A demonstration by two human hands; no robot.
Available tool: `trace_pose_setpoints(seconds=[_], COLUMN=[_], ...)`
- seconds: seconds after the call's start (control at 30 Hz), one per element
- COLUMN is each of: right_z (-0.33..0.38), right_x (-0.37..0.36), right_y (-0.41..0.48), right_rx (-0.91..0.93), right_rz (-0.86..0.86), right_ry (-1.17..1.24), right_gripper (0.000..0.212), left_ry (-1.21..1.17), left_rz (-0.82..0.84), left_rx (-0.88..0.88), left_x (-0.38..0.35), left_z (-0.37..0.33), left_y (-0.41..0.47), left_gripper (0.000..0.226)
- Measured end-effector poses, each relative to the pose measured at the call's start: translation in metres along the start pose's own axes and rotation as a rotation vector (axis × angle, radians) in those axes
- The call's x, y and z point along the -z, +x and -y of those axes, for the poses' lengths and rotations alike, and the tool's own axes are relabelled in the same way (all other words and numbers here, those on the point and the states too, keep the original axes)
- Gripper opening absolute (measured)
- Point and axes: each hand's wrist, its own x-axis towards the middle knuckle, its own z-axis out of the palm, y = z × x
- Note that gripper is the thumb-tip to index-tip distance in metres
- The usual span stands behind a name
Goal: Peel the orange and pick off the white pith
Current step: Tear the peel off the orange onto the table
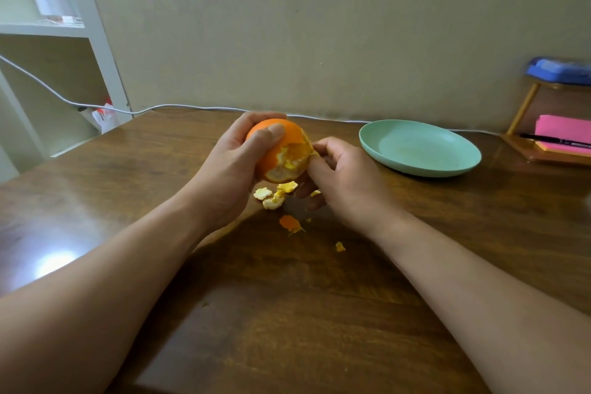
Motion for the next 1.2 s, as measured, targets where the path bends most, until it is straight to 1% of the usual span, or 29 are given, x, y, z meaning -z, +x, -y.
trace_pose_setpoints(seconds=[0.03,0.1,0.2,0.3,0.4,0.47,0.53,0.57,0.6,0.67,0.7,0.73,0.77,0.83,0.93,1.0,1.13,1.2], right_z=[0.0,0.001,-0.001,-0.002,-0.005,-0.008,-0.012,-0.015,-0.017,-0.02,-0.02,-0.019,-0.018,-0.015,-0.014,-0.012,-0.006,-0.008], right_x=[0.001,0.001,0.0,0.005,0.01,0.012,0.014,0.014,0.013,0.01,0.008,0.007,0.005,0.003,0.001,0.0,-0.004,-0.006], right_y=[0.0,0.0,0.003,0.006,0.009,0.009,0.009,0.009,0.009,0.01,0.01,0.011,0.01,0.009,0.007,0.005,0.002,0.002], right_rx=[0.014,0.044,0.065,0.06,0.025,-0.057,-0.154,-0.182,-0.179,-0.082,-0.022,0.022,0.048,0.071,0.031,-0.006,-0.099,-0.111], right_rz=[0.002,0.0,-0.023,-0.013,0.033,0.074,0.136,0.159,0.169,0.144,0.127,0.112,0.102,0.083,0.043,0.046,0.105,0.102], right_ry=[-0.06,-0.147,-0.136,-0.055,0.027,0.187,0.295,0.264,0.167,-0.137,-0.255,-0.311,-0.312,-0.286,-0.233,-0.151,0.178,0.277], right_gripper=[0.028,0.023,0.015,0.015,0.015,0.018,0.021,0.023,0.024,0.027,0.03,0.033,0.033,0.03,0.019,0.025,0.041,0.042], left_ry=[0.009,0.032,0.009,-0.055,-0.137,-0.23,-0.339,-0.376,-0.396,-0.374,-0.354,-0.338,-0.327,-0.318,-0.316,-0.323,-0.349,-0.349], left_rz=[0.003,0.011,0.004,-0.008,0.023,0.038,0.017,-0.011,-0.043,-0.103,-0.116,-0.121,-0.127,-0.139,-0.144,-0.127,-0.052,-0.007], left_rx=[0.001,0.002,0.001,0.05,0.149,0.209,0.209,0.196,0.187,0.188,0.191,0.193,0.19,0.181,0.172,0.172,0.163,0.163], left_x=[0.0,0.0,0.001,0.0,0.0,0.001,0.005,0.007,0.01,0.011,0.011,0.011,0.01,0.007,0.005,0.006,0.004,0.004], left_z=[0.0,0.001,0.003,0.002,-0.001,-0.005,-0.008,-0.009,-0.01,-0.008,-0.007,-0.005,-0.005,-0.006,-0.006,-0.005,-0.004,-0.003], left_y=[0.0,0.0,0.001,0.002,0.002,0.001,0.003,0.004,0.006,0.008,0.008,0.009,0.009,0.008,0.007,0.008,0.006,0.006], left_gripper=[0.041,0.039,0.035,0.041,0.038,0.046,0.055,0.057,0.06,0.062,0.057,0.048,0.041,0.031,0.027,0.029,0.032,0.038])
